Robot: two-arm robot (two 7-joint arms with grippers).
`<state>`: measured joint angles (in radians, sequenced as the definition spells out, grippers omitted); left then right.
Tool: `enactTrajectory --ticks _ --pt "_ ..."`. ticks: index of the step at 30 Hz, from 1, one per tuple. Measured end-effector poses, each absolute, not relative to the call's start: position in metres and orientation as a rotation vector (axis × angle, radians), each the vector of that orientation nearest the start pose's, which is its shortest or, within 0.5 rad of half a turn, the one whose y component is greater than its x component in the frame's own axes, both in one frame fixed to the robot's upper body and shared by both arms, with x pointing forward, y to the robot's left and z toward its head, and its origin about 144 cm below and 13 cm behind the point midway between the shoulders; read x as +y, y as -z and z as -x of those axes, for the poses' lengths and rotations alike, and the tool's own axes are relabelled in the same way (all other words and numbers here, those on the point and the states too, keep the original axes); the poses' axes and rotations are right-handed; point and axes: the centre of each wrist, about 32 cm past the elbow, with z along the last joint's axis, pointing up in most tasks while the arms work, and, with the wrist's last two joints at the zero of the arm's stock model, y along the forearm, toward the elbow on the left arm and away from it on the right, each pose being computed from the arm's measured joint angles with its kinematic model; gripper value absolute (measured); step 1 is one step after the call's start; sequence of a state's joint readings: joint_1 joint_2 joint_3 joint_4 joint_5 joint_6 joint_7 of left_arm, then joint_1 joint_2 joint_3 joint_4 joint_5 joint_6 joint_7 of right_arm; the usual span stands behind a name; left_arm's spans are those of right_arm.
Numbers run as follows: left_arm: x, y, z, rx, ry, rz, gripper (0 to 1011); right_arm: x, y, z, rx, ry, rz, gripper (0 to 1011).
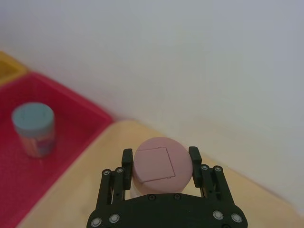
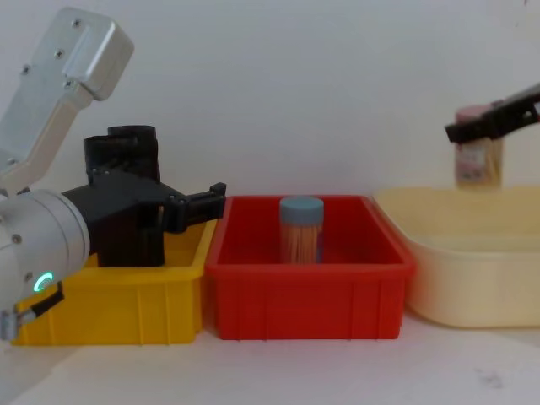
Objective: Pick up the garbage bag with the one hand and transfer it to the other hand.
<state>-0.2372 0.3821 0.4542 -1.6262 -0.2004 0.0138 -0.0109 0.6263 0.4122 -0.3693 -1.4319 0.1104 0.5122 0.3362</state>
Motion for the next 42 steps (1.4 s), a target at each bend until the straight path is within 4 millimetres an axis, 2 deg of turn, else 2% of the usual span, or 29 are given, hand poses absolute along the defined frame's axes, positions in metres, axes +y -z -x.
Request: enactTrajectory --ticks 3,15,33,42 --pt "0.198 -1.204 -0.492 -0.268 -1.124 -0.061 1000 -0.264 -1.317 -0.59 -0.156 1.13 0.476 694" --pt "0.198 -1.204 -0.492 -0.268 -1.124 -0.061 1000 -0.275 -1.31 -0.593 -0.125 1.159 0.52 1000" --pt "0.198 -1.205 -0.492 -0.267 -1.118 -0.061 1000 -0.28 -1.306 -0.594 -0.109 1.174 0.542 1000" --pt "0.202 -1.207 -0.492 -0.244 -1.051 -0.054 1001 -0.281 -1.305 -0.594 -0.107 1.176 0.546 1000"
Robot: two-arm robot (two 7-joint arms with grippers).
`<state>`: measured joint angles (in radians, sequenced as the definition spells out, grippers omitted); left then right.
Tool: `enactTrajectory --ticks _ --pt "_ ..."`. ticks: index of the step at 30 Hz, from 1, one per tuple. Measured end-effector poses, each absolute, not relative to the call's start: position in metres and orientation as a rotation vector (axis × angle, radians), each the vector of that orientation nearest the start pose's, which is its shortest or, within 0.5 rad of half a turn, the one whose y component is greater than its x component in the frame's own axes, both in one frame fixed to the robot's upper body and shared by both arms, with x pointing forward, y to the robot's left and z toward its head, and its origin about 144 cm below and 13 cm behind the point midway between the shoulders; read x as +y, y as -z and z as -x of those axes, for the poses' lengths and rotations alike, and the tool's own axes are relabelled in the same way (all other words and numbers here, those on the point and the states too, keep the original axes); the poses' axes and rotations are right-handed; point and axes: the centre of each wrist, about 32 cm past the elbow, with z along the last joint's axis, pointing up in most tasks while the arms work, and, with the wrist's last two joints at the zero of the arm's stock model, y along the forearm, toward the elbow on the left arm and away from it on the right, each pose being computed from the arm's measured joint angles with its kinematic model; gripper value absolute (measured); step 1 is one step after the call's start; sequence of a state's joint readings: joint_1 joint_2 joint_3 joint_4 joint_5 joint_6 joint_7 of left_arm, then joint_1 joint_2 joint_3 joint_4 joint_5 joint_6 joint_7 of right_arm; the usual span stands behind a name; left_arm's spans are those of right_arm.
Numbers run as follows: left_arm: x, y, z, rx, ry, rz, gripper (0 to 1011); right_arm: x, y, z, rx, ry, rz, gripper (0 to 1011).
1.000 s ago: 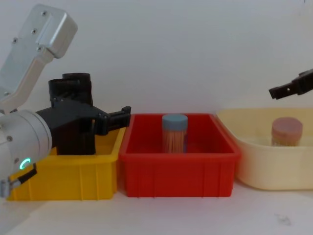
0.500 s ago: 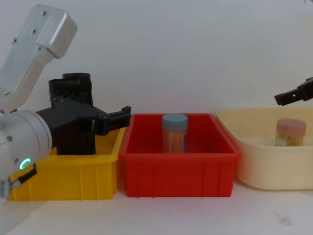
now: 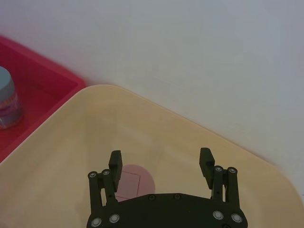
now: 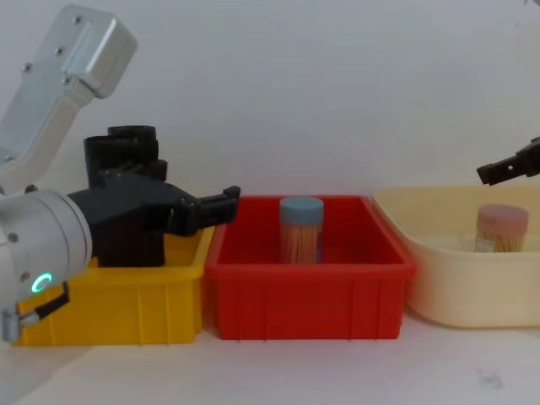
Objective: Pick up the garbage bag with the one hand and transfer it to the other hand.
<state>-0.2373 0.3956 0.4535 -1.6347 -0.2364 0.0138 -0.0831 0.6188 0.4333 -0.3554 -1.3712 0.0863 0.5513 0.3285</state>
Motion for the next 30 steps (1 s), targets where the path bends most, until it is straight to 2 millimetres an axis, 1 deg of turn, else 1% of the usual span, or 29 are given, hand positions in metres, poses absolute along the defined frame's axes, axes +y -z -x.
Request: enactTrajectory --ticks 7,15,23,30 --pt "0.209 -1.208 -0.484 -0.199 -0.969 -0.053 1000 -0.281 -1.305 -0.594 -0.106 1.177 0.547 1000" --pt "0.217 -1.209 -0.471 -0.159 -0.949 -0.052 1000 -0.281 -1.305 -0.594 -0.105 1.178 0.548 1000" --pt "0.225 -1.211 -0.457 -0.139 -0.995 -0.052 1000 -0.281 -1.305 -0.594 -0.105 1.178 0.549 1000" --pt "0.234 -1.214 -0.448 -0.131 -1.078 -0.049 1000 -0.281 -1.305 -0.594 -0.105 1.178 0.548 1000"
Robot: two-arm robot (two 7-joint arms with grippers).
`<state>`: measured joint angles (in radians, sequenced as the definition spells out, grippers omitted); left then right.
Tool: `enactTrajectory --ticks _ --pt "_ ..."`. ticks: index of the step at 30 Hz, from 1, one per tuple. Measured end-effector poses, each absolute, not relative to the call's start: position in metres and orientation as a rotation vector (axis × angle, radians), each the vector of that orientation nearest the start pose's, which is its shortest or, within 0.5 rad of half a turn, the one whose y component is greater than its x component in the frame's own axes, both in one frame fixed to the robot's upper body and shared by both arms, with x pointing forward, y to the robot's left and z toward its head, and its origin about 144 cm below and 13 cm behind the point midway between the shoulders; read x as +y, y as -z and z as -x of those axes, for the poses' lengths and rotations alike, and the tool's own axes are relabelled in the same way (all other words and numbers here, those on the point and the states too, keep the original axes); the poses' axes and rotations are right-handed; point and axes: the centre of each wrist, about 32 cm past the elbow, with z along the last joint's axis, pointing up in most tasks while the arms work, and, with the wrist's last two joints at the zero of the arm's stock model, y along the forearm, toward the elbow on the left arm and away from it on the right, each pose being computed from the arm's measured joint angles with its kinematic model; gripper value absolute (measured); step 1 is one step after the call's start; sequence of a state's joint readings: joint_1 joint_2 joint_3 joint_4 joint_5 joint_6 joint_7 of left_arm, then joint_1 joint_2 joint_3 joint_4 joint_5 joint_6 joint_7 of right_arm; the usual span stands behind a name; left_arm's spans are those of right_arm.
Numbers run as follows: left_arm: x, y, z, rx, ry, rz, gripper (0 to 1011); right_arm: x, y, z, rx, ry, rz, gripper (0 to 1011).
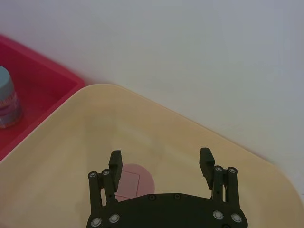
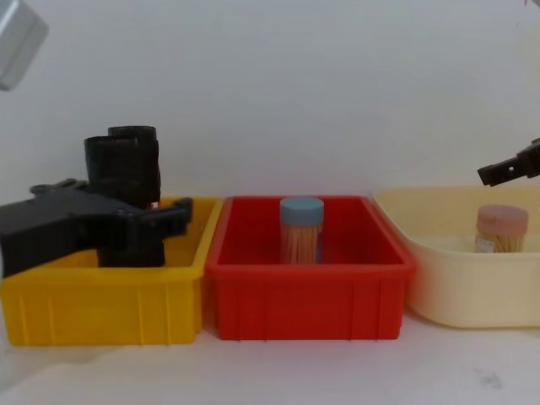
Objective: Pick up the garbage bag with the one hand and transfer it to the other hand.
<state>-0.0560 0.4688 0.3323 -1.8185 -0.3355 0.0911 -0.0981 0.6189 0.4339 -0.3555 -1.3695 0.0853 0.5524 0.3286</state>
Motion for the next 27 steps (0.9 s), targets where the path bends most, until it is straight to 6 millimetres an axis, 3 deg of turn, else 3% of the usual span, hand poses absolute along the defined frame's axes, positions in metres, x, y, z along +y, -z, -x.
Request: enactTrajectory --ticks 12,27 --pt "0.244 -1.219 -0.447 -0.124 -1.214 -0.053 1000 -0.281 -1.305 -0.594 -0.105 1.178 0.548 1000" --pt "0.258 -1.225 -0.483 -0.058 -1.226 -0.072 1000 -0.281 -1.305 -0.594 -0.105 1.178 0.548 1000"
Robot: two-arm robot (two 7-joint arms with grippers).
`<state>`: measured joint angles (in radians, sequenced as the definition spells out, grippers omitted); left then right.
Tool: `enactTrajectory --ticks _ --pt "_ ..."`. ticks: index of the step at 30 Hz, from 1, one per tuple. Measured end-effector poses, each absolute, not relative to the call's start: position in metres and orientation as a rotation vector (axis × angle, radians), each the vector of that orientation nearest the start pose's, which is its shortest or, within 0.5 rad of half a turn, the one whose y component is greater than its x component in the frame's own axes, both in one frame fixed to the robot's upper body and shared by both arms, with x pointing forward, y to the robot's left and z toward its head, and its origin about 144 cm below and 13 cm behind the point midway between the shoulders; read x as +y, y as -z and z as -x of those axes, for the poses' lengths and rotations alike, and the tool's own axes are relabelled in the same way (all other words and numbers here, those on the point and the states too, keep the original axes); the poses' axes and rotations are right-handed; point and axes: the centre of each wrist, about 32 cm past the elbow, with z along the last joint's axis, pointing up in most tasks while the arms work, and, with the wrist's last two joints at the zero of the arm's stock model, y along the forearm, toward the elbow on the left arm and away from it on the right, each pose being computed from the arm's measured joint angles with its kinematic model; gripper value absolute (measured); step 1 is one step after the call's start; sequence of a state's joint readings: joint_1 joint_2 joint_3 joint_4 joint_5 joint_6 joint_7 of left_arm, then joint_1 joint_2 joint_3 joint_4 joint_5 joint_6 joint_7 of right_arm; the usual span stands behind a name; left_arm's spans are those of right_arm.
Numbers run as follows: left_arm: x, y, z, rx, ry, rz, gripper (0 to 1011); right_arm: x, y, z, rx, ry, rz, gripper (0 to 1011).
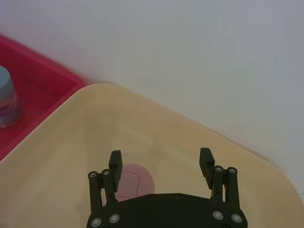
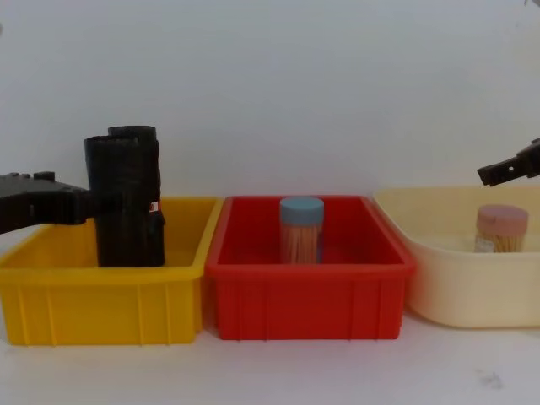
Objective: Pick up the garbage bag with the one hand and transfer it to the other hand.
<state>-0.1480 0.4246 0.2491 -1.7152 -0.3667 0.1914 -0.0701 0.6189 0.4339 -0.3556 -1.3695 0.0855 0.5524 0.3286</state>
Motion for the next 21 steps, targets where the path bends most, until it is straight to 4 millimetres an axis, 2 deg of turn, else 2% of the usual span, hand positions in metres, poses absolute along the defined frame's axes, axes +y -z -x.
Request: enactTrajectory --ticks 12,21 --pt "0.261 -1.227 -0.518 0.017 -1.16 -0.092 1000 -0.281 -1.305 -0.594 -0.105 1.178 0.548 1000" --pt "0.258 -1.229 -0.538 0.066 -1.099 -0.12 1001 -0.281 -1.305 -0.594 -0.105 1.177 0.548 1000"
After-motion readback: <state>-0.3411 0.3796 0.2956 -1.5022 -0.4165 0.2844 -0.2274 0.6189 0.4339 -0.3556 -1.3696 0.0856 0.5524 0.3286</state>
